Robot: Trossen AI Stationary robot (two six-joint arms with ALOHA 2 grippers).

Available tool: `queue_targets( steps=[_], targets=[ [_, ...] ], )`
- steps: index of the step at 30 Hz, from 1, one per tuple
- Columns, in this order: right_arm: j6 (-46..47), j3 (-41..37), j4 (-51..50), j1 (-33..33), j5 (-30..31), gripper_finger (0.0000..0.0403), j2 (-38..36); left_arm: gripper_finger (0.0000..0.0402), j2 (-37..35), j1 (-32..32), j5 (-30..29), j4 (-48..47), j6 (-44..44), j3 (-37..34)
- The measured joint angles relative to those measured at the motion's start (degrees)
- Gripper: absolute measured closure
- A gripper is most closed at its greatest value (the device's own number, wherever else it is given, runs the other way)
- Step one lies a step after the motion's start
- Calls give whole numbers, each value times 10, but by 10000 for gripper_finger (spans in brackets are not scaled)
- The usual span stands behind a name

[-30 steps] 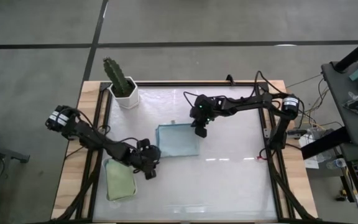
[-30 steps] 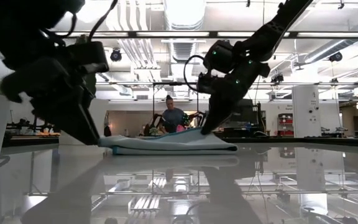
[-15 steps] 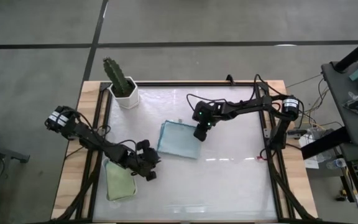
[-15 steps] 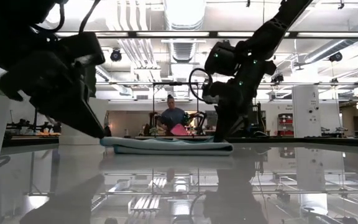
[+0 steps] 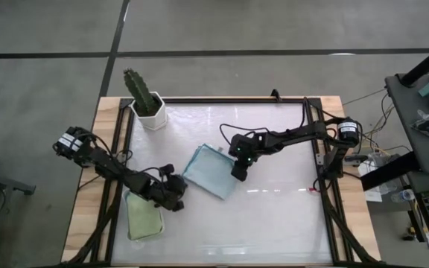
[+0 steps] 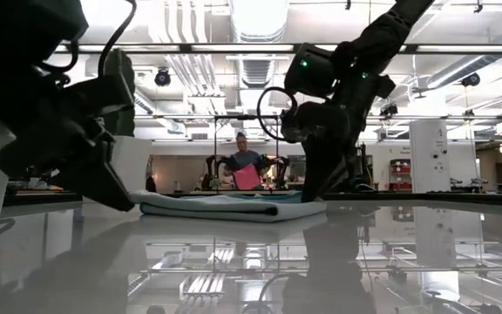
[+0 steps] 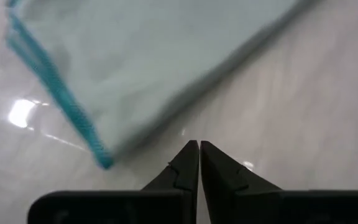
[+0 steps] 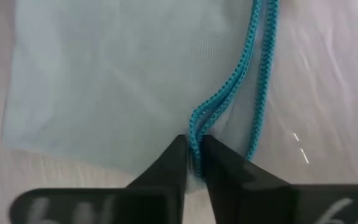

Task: Fold microfiber towels
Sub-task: Fold the light blue microfiber towel

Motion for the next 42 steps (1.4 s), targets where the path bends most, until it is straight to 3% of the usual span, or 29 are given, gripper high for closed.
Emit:
queue_targets(
  steps=[8,14,19,28,33,42],
  targets=[
    [3,7,-2,-11,6,269,0,400,0,1,-67,1,1,-5],
    [-1,14,-1,-10,6,242,-1,400,0,3,-69,1,1,-8],
    [-10,14,-2,-9,6,270,-1,400,0,9,-70,3,-2,-14],
    [-29,14,-1,-5,9,385,-1,400,0,9,-78,52,-2,-32],
    [-37,14,-11,-5,9,393,-3,400,0,9,-128,52,0,-32],
    [-49,14,-49,-5,9,394,-37,400,0,9,-126,51,2,-32]
  ],
)
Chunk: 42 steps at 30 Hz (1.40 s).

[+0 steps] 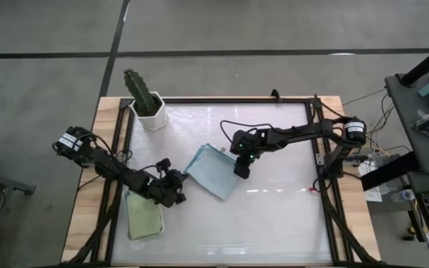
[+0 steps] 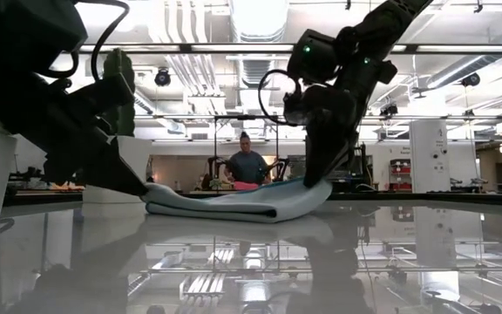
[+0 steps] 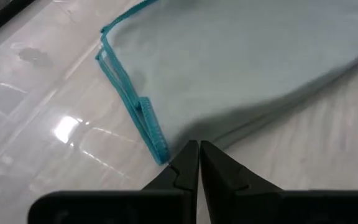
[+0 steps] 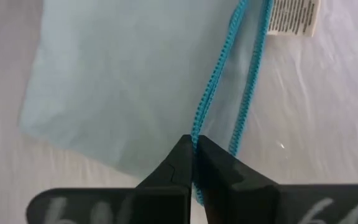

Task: Fold microfiber towels
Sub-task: Fold the light blue microfiber towel

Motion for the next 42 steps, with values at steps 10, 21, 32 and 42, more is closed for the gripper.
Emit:
queue_targets(
  steps=[10,21,32,42],
  targets=[
    [-4,0,-1,5,1,394,4,400,0,0,35,7,16,-3],
    [-4,0,7,5,1,394,4,401,62,10,26,92,38,-3],
    [-3,-1,14,5,1,394,4,401,55,10,28,95,57,2],
    [-3,-1,18,5,1,394,4,402,73,26,11,107,71,-1]
  ],
)
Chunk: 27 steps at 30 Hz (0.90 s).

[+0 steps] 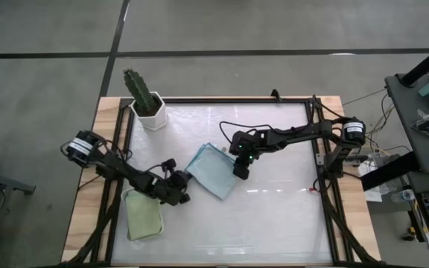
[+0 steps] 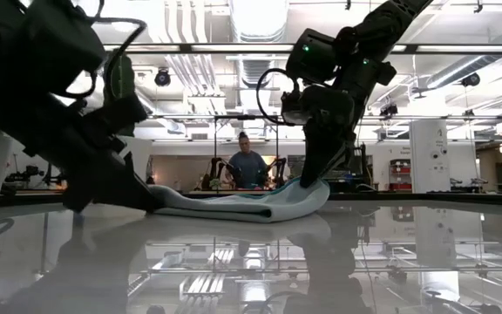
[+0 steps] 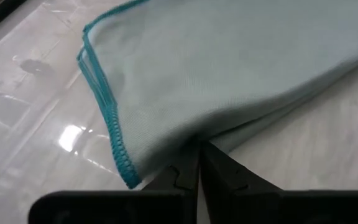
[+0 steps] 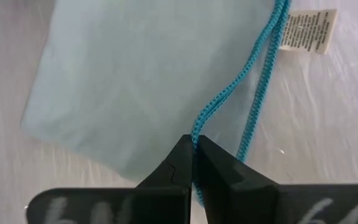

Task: Fold microfiber towels
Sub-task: Fold the light blue microfiber towel

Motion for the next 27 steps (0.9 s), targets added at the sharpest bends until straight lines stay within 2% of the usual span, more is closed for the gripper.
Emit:
queue_targets(
  steps=[7,14,20,27],
  targets=[
    [-12,0,-16,0,0,394,-7,402,11,1,2,3,0,2],
    [-42,0,-77,0,-1,394,-26,402,10,1,10,-4,-15,0],
    [-52,0,-65,0,0,394,-23,402,10,1,13,-4,-15,0],
    [-90,0,-69,0,34,387,-19,402,10,1,15,-6,-16,0]
  ],
)
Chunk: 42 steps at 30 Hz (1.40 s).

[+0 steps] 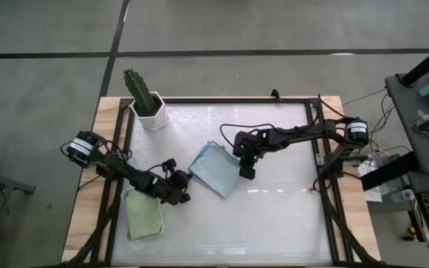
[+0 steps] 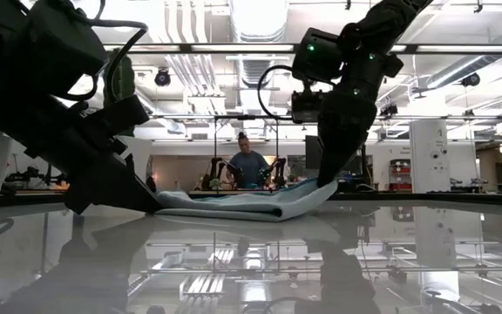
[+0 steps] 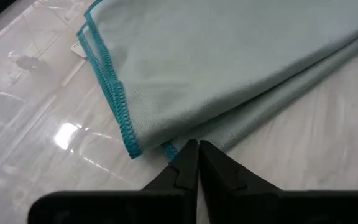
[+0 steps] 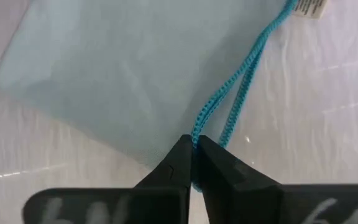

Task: Fold microfiber towels
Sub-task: Fold the light blue microfiber towel

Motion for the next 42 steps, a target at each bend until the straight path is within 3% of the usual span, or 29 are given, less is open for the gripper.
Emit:
queue_targets(
  steps=[5,11,16,22,26,42],
  targets=[
    [6,0,-3,-2,5,339,-2,402,0,0,1,-1,0,0],
    [14,12,-43,-6,82,270,-14,402,0,0,2,-1,-1,0],
    [38,18,29,10,84,252,-17,402,0,0,2,-3,1,3],
    [29,6,210,45,83,277,-9,402,1,0,3,-3,1,3],
    [15,5,280,72,83,300,26,401,1,0,3,-3,1,3],
    [37,7,298,171,80,389,115,402,1,0,2,-2,1,2]
  ],
)
